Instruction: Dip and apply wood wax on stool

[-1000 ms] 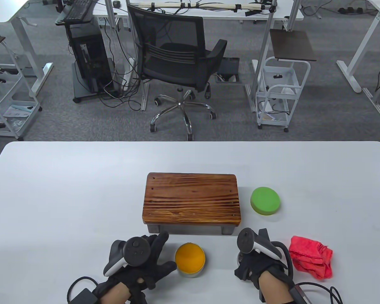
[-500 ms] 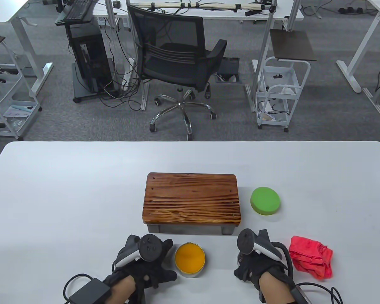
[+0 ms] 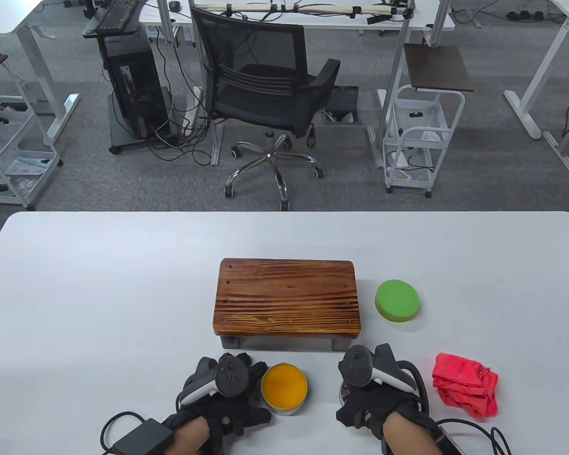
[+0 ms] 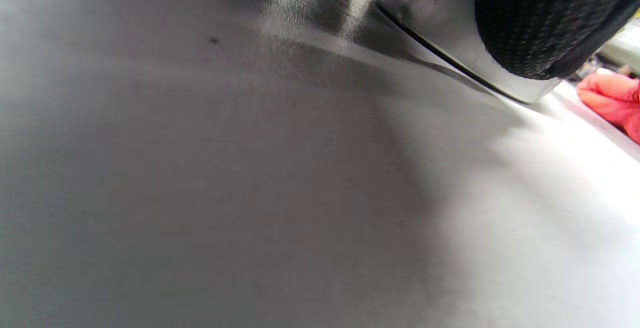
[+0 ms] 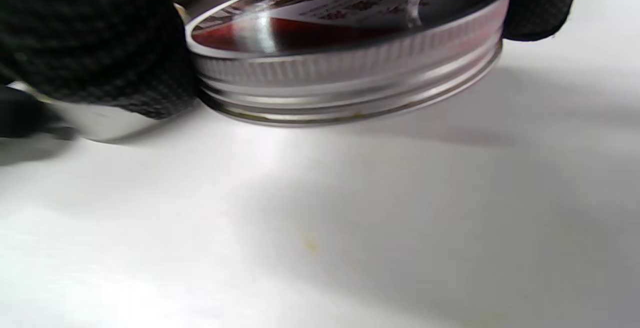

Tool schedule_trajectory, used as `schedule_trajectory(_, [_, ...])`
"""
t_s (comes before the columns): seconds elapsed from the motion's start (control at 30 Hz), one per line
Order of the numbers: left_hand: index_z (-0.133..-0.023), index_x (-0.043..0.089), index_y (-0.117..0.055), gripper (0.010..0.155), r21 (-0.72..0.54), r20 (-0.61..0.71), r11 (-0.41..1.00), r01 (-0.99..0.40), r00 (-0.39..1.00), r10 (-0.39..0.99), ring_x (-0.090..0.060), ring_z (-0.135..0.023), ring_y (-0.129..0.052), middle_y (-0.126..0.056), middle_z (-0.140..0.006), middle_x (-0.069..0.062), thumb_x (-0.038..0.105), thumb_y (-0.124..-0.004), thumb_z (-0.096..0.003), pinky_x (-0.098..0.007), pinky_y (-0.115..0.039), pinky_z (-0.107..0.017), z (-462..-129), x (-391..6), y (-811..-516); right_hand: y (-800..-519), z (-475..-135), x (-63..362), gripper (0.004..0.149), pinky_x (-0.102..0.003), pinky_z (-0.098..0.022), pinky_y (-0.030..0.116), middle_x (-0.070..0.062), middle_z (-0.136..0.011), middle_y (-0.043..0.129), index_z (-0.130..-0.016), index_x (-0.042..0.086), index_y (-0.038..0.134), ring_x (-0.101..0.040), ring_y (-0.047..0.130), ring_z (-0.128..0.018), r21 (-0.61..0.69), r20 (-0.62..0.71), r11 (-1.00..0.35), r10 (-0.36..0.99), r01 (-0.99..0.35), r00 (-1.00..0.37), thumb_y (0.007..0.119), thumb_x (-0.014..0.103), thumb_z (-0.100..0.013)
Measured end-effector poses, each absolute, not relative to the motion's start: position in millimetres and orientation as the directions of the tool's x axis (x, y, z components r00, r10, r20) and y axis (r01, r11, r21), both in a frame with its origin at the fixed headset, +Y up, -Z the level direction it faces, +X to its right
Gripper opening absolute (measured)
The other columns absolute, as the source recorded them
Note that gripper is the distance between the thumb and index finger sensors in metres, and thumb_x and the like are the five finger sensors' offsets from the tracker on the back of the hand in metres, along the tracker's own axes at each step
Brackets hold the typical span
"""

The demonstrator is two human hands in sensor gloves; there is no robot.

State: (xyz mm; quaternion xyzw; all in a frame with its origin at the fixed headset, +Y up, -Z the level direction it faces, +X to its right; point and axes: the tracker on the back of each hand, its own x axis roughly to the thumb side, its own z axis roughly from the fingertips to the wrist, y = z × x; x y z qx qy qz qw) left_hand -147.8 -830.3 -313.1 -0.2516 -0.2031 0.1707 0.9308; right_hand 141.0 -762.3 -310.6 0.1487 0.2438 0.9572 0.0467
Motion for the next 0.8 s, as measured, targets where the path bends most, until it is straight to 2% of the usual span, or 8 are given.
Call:
schedule_trajectory(0.13, [-0.113,0.038,-0.024,0.087,-0.559,0.291,0.805,-0.198,0.862,0.414,-0.054,-0.101,0.008,0.003,-0.121,-0.018,0.071,-0.079,-0.0537,-0.081,-0.006,-0.063,-313,-146,-832,-739,-301,112,0.091,-0.061,-0.06,0.067,-0.018,-0.108,0.046,-0.105,0.016,0.049,-0.052,0.055,-0.086,0.438,0.36,-0.899,0.173,0.002,-0.917,0.095,0.058,-0.04])
schedule_trajectory(0.33, [-0.112,0.039,-0.021,0.085,-0.577,0.289,0.797,-0.176,0.87,0.401,-0.052,-0.099,0.014,0.01,-0.119,-0.016,0.073,-0.075,-0.0555,-0.079,-0.002,-0.062,-313,-145,-834,-727,-300,68,0.09,-0.061,-0.062,0.065,-0.018,-0.108,0.044,-0.106,0.016,0.048,-0.051,0.053,-0.087,0.4,0.47,-0.916,0.189,0.016,-0.862,0.095,0.057,-0.04])
schedule_trajectory(0.57, [-0.111,0.041,-0.016,0.083,-0.593,0.281,0.789,-0.159,0.877,0.389,-0.05,-0.098,0.018,0.015,-0.118,-0.013,0.074,-0.07,-0.0577,-0.078,0.001,-0.062,-312,-145,-835,-741,-314,23,0.091,-0.06,-0.064,0.064,-0.017,-0.109,0.044,-0.106,0.016,0.047,-0.05,0.053,-0.089,0.431,0.536,-0.901,0.205,0.056,-0.819,0.096,0.056,-0.04])
schedule_trajectory(0.8, [-0.111,0.042,-0.014,0.082,-0.601,0.282,0.785,-0.148,0.88,0.382,-0.048,-0.098,0.02,0.018,-0.117,-0.012,0.074,-0.069,-0.0587,-0.077,0.002,-0.062,-312,-145,-835,-758,-325,13,0.09,-0.059,-0.064,0.065,-0.016,-0.108,0.045,-0.106,0.016,0.047,-0.048,0.054,-0.089,0.448,0.531,-0.89,0.192,0.081,-0.826,0.095,0.056,-0.041])
